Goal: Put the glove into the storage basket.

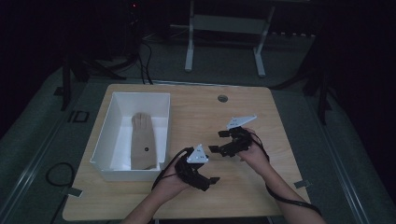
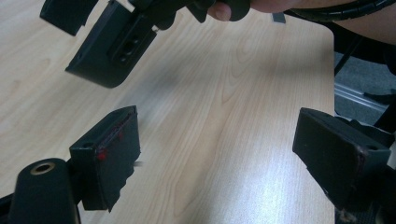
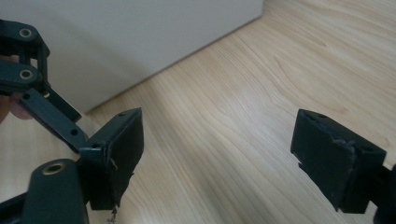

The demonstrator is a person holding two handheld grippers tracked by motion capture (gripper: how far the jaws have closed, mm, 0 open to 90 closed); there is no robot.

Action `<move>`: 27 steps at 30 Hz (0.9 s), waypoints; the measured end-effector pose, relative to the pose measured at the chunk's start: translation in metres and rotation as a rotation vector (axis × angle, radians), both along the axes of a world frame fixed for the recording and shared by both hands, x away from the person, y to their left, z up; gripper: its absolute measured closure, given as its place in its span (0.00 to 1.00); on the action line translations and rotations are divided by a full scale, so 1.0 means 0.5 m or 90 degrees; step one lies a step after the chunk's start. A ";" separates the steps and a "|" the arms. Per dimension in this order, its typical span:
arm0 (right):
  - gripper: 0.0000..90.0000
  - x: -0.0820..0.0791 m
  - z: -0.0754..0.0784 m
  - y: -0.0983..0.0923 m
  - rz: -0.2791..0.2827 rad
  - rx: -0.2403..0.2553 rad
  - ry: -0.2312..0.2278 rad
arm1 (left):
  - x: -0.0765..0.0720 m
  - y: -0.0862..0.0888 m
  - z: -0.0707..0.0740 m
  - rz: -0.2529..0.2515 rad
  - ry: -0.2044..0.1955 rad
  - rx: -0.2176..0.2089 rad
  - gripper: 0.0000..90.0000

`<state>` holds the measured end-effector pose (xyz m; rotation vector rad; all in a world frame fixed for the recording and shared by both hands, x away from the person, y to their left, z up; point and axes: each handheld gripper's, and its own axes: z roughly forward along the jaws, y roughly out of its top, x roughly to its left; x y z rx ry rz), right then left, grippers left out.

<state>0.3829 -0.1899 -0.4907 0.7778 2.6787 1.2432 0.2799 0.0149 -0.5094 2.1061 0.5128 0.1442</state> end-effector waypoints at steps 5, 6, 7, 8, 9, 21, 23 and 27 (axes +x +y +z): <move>0.17 -0.003 -0.029 -0.018 -0.001 -0.010 -0.006 | 0.005 -0.003 -0.024 -0.003 0.007 -0.001 0.17; 0.17 -0.004 -0.035 -0.022 -0.004 -0.010 -0.005 | 0.006 -0.004 -0.029 -0.002 0.009 -0.003 0.17; 0.17 -0.005 -0.042 -0.026 -0.004 -0.011 -0.005 | 0.006 -0.005 -0.033 -0.002 0.010 -0.003 0.17; 0.17 -0.005 -0.049 -0.030 -0.004 -0.012 -0.007 | 0.006 -0.007 -0.038 -0.003 0.010 0.000 0.17; 0.17 -0.006 -0.055 -0.035 -0.008 -0.011 -0.008 | 0.006 -0.009 -0.043 -0.004 0.011 0.004 0.17; 0.16 -0.026 -0.096 -0.083 -0.003 0.011 -0.023 | 0.001 -0.023 -0.082 -0.018 0.022 -0.006 0.17; 0.16 -0.031 -0.099 -0.090 -0.006 0.014 -0.022 | 0.000 -0.026 -0.087 -0.022 0.024 -0.005 0.17; 0.15 -0.041 -0.110 -0.099 -0.003 0.010 -0.024 | -0.001 -0.027 -0.093 -0.025 0.022 -0.006 0.17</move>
